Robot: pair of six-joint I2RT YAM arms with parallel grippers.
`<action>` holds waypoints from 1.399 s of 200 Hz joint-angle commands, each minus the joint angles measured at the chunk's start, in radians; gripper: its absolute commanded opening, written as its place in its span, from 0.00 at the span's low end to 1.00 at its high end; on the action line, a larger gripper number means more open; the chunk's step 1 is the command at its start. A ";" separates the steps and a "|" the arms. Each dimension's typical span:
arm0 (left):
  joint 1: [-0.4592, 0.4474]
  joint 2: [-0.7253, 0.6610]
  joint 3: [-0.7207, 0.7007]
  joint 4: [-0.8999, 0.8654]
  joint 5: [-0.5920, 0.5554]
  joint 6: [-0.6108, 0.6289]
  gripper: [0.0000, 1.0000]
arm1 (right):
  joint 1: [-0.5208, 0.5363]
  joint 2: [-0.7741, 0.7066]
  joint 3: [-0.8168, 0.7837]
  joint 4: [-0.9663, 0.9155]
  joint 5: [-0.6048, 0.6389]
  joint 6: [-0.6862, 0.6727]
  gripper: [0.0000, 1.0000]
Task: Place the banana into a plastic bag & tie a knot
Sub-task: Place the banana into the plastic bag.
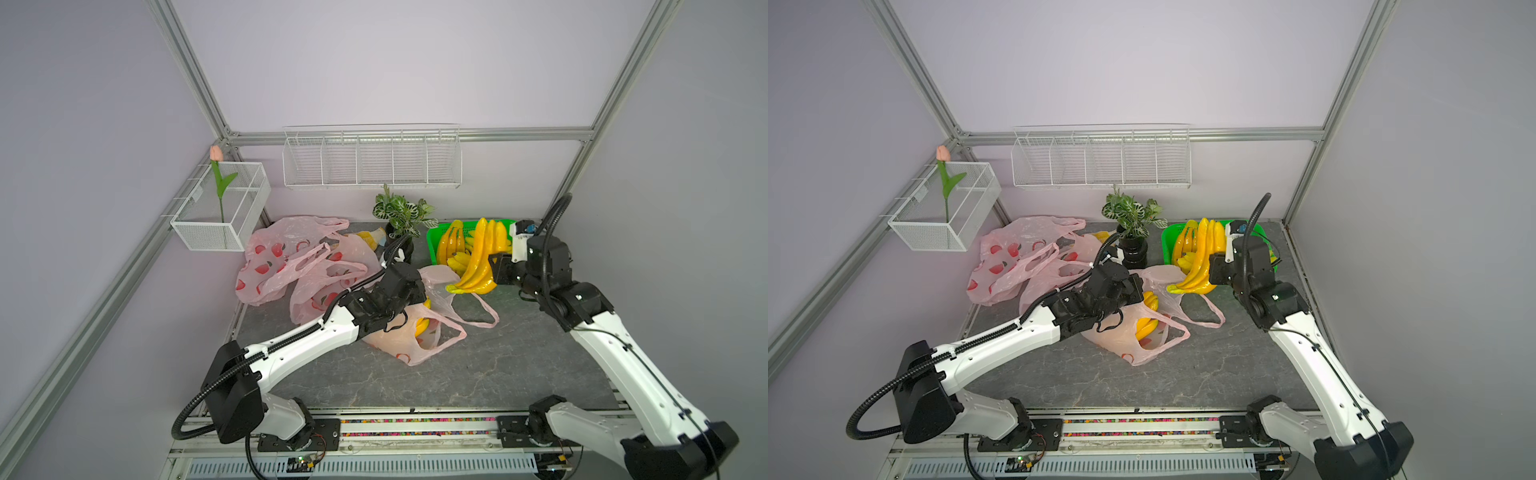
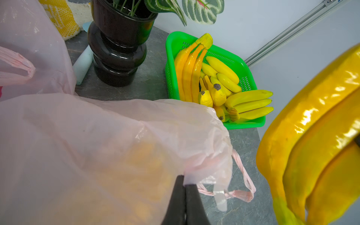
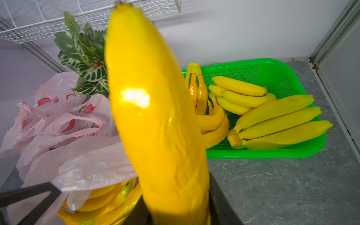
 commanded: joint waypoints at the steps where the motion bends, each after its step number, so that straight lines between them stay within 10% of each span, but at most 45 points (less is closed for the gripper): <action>1: 0.004 0.013 0.042 -0.025 0.010 -0.007 0.00 | 0.101 -0.060 -0.070 -0.063 0.157 0.049 0.30; 85: 0.004 0.005 0.038 -0.038 0.038 -0.009 0.00 | 0.382 -0.087 -0.306 0.082 0.227 0.147 0.29; 195: 0.002 -0.071 -0.014 -0.008 0.079 0.029 0.00 | 0.365 -0.054 -0.311 0.162 0.680 -0.020 0.27; 280: -0.003 -0.072 -0.004 0.006 0.100 0.028 0.00 | 0.316 -0.051 -0.337 0.255 0.669 -0.061 0.24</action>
